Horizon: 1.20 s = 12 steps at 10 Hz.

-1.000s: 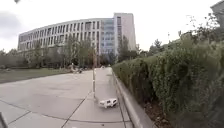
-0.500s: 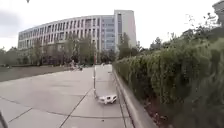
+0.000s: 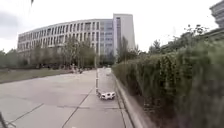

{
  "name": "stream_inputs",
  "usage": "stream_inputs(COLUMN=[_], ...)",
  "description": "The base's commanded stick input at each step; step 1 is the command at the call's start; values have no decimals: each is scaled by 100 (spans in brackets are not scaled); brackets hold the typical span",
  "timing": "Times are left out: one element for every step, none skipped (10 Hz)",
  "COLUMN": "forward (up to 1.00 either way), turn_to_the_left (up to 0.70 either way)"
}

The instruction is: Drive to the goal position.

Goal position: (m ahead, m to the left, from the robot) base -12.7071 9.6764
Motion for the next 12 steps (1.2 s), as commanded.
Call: stream_inputs(forward=[0, 0, 0, 6, 45, 70, 70, 70, 70, 70, 70, 70], turn_to_the_left=[70, 70, 70, 67, 48, 35, 35, 35, 35, 35, 35, 35])
